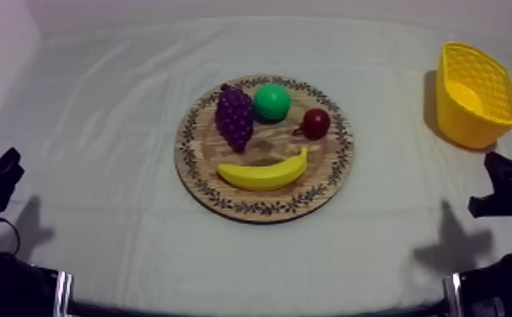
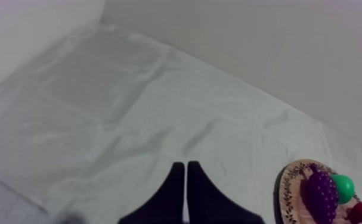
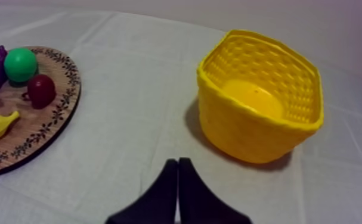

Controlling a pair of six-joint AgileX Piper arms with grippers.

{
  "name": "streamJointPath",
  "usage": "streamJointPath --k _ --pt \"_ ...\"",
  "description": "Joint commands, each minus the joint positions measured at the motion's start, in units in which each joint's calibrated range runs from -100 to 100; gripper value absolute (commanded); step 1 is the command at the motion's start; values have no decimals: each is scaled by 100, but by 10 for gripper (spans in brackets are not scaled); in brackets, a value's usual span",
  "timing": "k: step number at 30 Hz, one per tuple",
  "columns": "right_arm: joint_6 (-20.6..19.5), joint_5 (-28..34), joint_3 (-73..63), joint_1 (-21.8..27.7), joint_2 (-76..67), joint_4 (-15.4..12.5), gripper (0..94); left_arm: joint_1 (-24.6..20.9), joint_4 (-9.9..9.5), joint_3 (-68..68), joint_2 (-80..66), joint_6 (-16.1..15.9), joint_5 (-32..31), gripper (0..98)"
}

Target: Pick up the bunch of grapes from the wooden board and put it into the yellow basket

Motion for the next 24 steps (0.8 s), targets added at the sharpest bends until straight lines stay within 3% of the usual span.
streamJointPath --k 1,7,12,19,24 --pt "-49 -16 0 -11 -5 -4 4 -3 1 0 5 1 -1 1" --pt "-527 -316 -265 -191 450 327 4 -3 1 0 5 1 -1 1" --pt "-730 -265 -1260 -245 1251 280 4 -3 1 0 5 1 -1 1" --pt "-932 611 -3311 -462 2631 101 4 -3 1 0 5 1 -1 1" --pt "-959 1457 -4763 -551 3624 -181 4 -3 1 0 5 1 -1 1"
